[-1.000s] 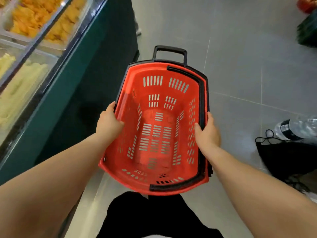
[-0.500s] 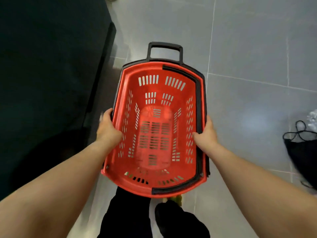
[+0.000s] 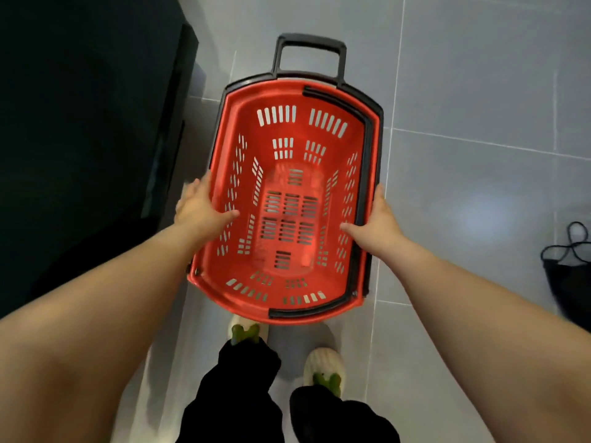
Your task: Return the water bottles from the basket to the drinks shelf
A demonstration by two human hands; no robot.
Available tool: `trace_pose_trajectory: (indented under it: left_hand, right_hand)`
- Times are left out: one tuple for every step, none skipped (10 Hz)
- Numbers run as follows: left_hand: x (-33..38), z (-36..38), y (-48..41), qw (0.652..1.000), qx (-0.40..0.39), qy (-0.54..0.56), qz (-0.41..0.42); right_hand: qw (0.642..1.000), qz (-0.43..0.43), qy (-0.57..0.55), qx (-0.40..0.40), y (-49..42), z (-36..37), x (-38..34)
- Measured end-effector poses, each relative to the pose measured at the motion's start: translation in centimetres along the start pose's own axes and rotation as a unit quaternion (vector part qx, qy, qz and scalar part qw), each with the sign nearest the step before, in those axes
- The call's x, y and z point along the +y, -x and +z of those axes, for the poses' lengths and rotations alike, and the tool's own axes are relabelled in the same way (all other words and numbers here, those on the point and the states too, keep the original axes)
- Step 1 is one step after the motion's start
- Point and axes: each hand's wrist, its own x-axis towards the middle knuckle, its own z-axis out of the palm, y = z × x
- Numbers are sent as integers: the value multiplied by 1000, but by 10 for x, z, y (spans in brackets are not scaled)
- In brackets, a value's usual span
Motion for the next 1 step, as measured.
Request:
trace_pose_trajectory:
  left_hand:
    - [35,-22,37,997,-33,33,59]
  right_hand:
    - [1000,-28,9,9,34,-24,-31]
